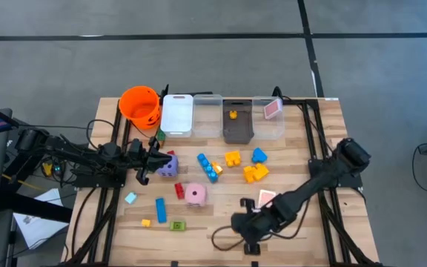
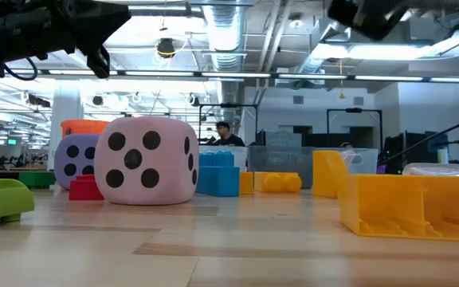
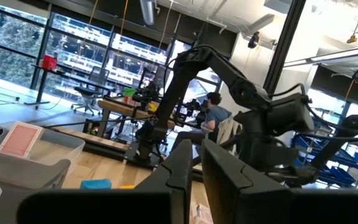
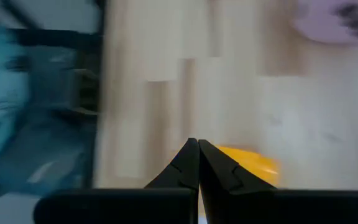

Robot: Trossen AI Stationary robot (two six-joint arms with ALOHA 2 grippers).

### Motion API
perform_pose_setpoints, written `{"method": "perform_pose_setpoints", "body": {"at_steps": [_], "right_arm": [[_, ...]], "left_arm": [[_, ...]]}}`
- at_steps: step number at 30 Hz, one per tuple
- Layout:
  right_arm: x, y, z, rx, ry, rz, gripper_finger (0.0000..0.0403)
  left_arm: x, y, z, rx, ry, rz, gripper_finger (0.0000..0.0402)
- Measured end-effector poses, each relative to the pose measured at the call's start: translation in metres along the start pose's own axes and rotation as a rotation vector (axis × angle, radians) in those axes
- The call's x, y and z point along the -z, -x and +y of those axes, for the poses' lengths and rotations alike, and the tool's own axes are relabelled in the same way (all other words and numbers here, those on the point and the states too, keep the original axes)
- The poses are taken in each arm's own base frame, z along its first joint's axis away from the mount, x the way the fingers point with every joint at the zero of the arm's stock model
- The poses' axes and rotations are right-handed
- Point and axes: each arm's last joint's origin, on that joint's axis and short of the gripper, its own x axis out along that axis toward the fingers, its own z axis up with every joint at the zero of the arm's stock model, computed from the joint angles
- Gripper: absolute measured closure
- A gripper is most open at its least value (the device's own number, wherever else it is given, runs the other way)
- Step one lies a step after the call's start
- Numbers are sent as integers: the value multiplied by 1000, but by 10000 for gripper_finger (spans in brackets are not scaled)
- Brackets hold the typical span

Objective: Pick & Place Toys
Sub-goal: Adjust the yellow stud game pieces on the table

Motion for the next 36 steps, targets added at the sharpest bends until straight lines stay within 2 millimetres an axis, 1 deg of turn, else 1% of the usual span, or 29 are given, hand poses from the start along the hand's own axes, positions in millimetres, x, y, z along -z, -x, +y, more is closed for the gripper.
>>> {"method": "perform_pose_setpoints", "body": {"at_steps": [3,5,7,9,13,17,19,20,23,25,26,28,30,32,34,36], "right_arm": [[3,-3,8,-43,13,3,403],[6,-13,9,-36,6,23,403],[11,-25,3,2,-11,73,403],[11,-38,-2,1,-61,92,403],[15,-62,-15,-4,-149,189,403],[18,-75,-24,-23,-202,267,403],[20,-75,-30,31,-242,299,403],[22,-74,-34,88,-265,302,403],[32,-62,-46,346,-308,321,403],[35,-57,-51,432,-335,338,403],[36,-56,-52,436,-333,354,403],[36,-57,-50,386,-288,379,403],[32,-61,-45,301,-217,360,403],[29,-62,-44,284,-177,335,403],[27,-61,-52,358,-175,309,403],[28,-58,-64,484,-198,304,403]], "left_arm": [[0,0,0,0,0,0,372],[0,0,0,0,0,-1,372],[-2,0,0,2,-3,-17,372],[-3,0,1,-5,-32,-25,372],[-8,1,4,-27,-77,-69,372],[-11,0,9,-56,-90,-86,372],[-11,0,10,-68,-93,-90,372],[-12,0,11,-72,-94,-89,372],[-12,0,11,-75,-94,-90,372],[-12,0,11,-75,-94,-89,372],[-11,0,12,-75,-90,-88,372],[-11,0,12,-77,-83,-81,372],[-11,0,12,-76,-69,-79,372],[-10,0,12,-78,-68,-72,372],[-9,0,12,-80,-68,-66,372],[-9,0,12,-80,-68,-66,372]]}}
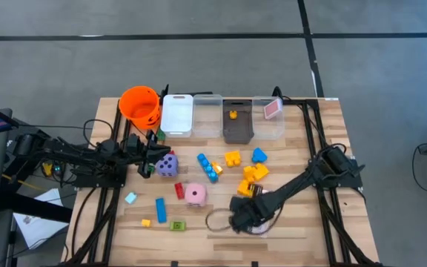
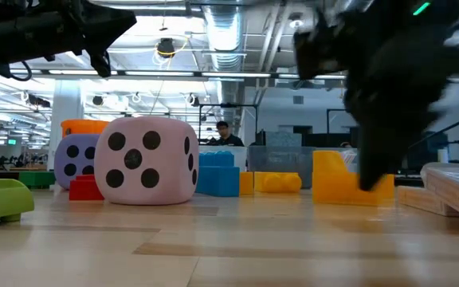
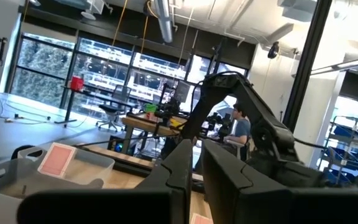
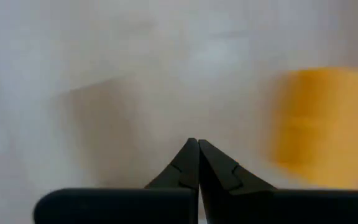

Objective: Pick & Place Toys
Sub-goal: Adjust the yellow stud game pieces on the table, then adjust the orange deck of cards on the table

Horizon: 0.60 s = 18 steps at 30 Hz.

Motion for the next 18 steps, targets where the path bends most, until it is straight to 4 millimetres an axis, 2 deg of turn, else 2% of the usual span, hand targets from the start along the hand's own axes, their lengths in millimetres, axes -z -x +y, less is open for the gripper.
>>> {"method": "perform_pose_setpoints", "body": {"at_steps": [4,7,10,13,18], "right_arm": [[-4,-4,-27,217,-156,8,403],[-5,-6,-35,221,-158,88,403],[-2,-1,-27,107,-46,170,403],[-3,14,-10,-29,35,187,403],[-7,41,18,-205,113,111,403]], "left_arm": [[0,0,0,0,0,0,372],[0,0,0,0,0,0,372],[0,0,0,0,0,0,372],[0,0,0,0,0,0,372],[0,0,-1,6,10,4,372]]}}
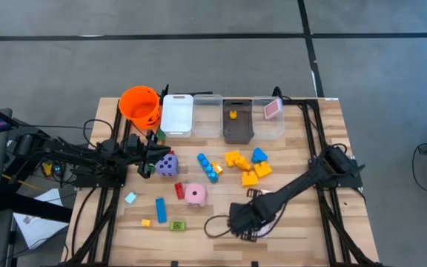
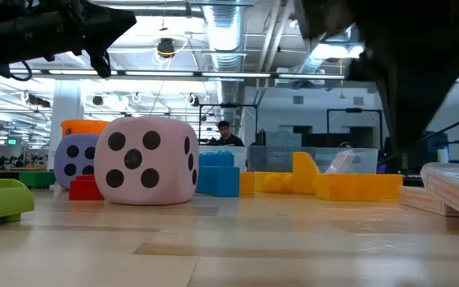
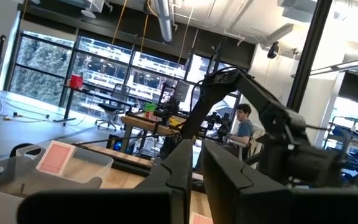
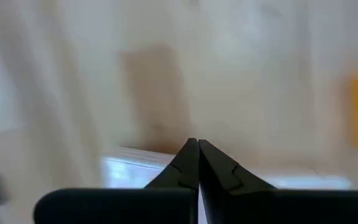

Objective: Pick & Place Toys
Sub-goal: Adjust the orange deck of cards on the table

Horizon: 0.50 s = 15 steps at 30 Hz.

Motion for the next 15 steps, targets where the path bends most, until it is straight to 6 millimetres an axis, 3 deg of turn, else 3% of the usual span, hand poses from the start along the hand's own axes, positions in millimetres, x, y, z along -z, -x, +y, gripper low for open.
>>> {"method": "perform_pose_setpoints", "body": {"at_steps": [5,15], "right_arm": [[4,12,22,-87,21,-54,403],[11,-3,28,-131,-125,-15,403]], "left_arm": [[0,0,0,3,1,1,372],[-1,0,-1,6,2,-11,372]]}}
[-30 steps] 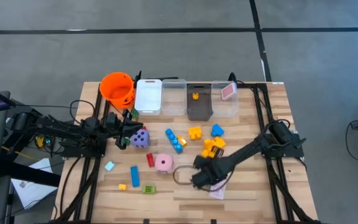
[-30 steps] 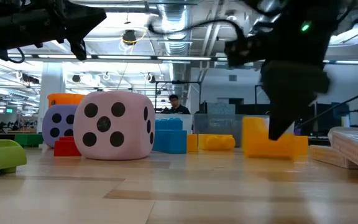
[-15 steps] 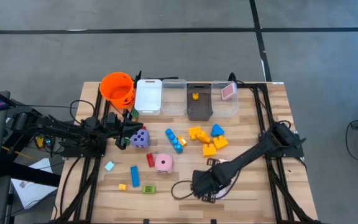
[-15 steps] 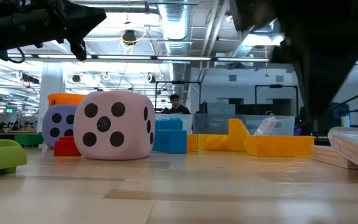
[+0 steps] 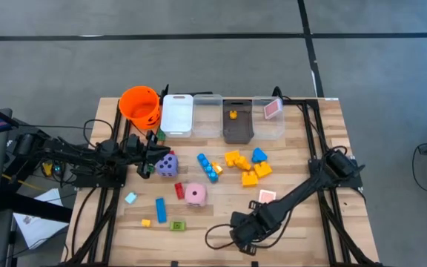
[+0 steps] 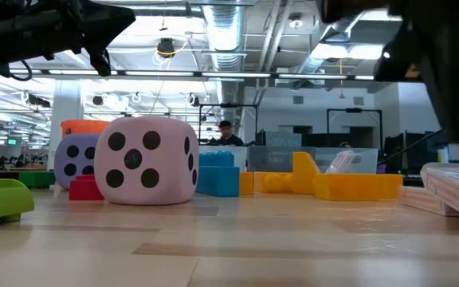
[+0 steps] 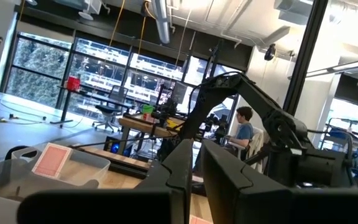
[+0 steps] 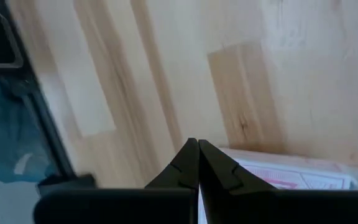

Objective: Pick & Place Toys
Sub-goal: Adjust the orange deck of cards on the table

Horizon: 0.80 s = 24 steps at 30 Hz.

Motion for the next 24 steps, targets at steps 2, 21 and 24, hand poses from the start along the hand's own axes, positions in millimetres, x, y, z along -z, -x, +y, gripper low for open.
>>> {"method": "perform_pose_setpoints", "body": {"at_steps": [2,21,24], "right_arm": [[2,0,3,-25,2,12,403],[16,-32,23,-41,-49,42,403],[22,-44,20,-7,-57,126,403]], "left_arm": [[0,0,0,0,0,-1,372],[2,0,1,-5,-10,20,372],[3,0,1,-7,-1,28,372]]}}
